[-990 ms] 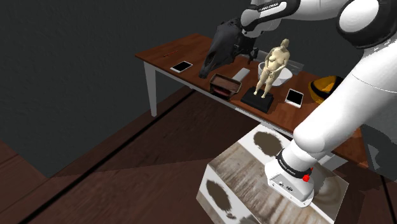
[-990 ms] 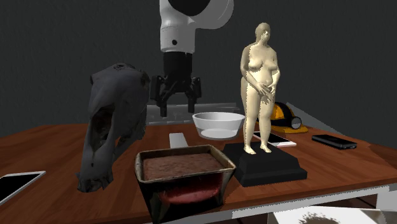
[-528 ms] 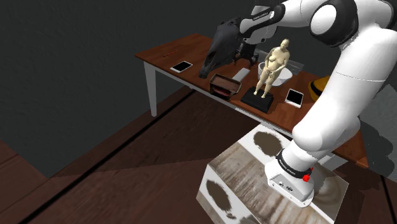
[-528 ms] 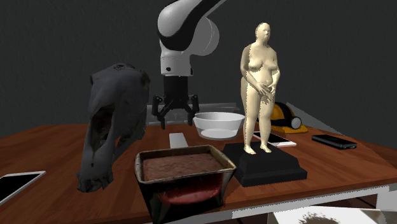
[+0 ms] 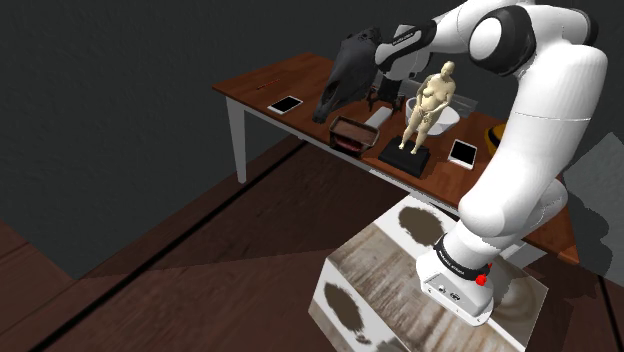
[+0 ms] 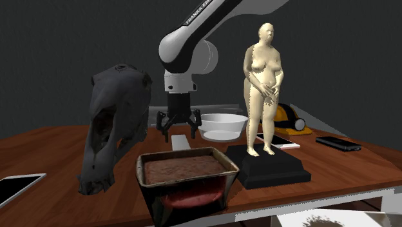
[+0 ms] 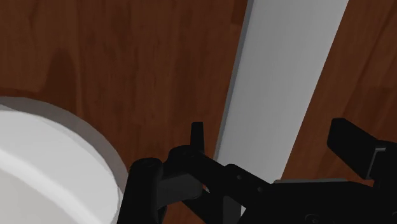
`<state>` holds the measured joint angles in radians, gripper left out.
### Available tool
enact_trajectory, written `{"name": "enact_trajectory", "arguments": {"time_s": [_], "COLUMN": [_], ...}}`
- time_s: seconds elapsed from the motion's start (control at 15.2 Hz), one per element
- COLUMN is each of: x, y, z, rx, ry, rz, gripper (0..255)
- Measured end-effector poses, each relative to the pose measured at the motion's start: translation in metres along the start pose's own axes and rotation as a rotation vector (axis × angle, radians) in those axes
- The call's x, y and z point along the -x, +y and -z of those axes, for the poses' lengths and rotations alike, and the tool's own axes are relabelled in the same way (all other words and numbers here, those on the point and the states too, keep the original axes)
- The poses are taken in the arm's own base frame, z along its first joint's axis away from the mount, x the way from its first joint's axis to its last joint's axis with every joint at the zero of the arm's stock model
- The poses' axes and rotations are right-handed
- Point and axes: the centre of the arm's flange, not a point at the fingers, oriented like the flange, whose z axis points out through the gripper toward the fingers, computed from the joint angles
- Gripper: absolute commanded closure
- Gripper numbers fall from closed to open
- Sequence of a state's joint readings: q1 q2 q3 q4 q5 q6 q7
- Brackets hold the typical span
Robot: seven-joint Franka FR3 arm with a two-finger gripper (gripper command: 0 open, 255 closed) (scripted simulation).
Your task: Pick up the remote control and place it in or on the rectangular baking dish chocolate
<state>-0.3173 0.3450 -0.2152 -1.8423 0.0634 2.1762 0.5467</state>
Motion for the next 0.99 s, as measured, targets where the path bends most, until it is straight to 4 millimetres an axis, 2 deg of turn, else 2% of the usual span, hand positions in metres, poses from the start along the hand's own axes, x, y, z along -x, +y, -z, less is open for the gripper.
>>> {"name": "enact_trajectory", "arguments": {"time_s": [0.2, 0.53, 0.59, 0.99], "x": [-0.0008, -0.0011, -0.0011, -0.0011], "y": [0.0002, 0.0002, 0.0002, 0.0002], "z": [-0.0118, -0.0137, -0.0137, -0.0135], "rx": [0.0, 0.0, 0.0, 0.0], "ry": [0.0, 0.0, 0.0, 0.001], "rz": [0.0, 0.0, 0.0, -0.001], "gripper": [0, 0, 255, 255]}}
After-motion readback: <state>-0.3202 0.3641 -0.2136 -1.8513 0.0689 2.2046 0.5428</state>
